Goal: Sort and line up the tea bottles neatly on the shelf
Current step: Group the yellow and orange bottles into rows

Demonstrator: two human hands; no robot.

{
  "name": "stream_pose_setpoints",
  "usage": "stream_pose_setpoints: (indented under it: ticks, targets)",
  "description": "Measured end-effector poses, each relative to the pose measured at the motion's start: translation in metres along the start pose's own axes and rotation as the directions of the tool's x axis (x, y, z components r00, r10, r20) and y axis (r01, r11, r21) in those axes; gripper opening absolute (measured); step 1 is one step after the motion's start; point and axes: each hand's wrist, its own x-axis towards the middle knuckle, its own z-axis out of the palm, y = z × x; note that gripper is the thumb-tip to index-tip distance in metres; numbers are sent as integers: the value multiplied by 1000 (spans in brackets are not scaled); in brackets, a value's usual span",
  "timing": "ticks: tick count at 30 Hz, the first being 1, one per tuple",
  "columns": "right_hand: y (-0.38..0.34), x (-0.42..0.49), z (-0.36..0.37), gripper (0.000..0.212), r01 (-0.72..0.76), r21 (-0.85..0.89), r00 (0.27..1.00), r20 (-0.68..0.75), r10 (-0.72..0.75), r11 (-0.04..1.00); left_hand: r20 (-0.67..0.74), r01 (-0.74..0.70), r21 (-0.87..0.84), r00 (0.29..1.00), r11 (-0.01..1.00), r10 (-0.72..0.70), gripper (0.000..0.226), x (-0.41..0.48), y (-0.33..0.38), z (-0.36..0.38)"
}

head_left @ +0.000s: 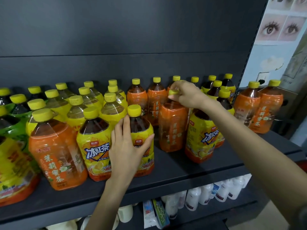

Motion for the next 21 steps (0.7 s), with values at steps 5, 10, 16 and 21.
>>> stream_pose_setpoints:
  ticks: [5, 10, 16, 21]
  targets:
    - [-10, -7, 11, 46, -8, 67, 995, -102, 15, 998, -10, -7, 20, 1000, 1000, 7, 89, 0, -1, 1]
    - [-15, -41, 43, 63, 0, 374, 965, -242, 97, 927, -18, -9, -1, 1000, 1000, 9, 88, -2, -1, 0]
    - [-11, -86, 107, 92, 76, 486, 949, -302, 86, 871, -19, -14, 3, 1000, 1000, 15, 86, -1, -3, 2]
    - [4, -89, 130, 99, 157, 341, 906, -422, 2, 927, -11, -16, 2, 1000, 1000, 16, 87, 0, -2, -1]
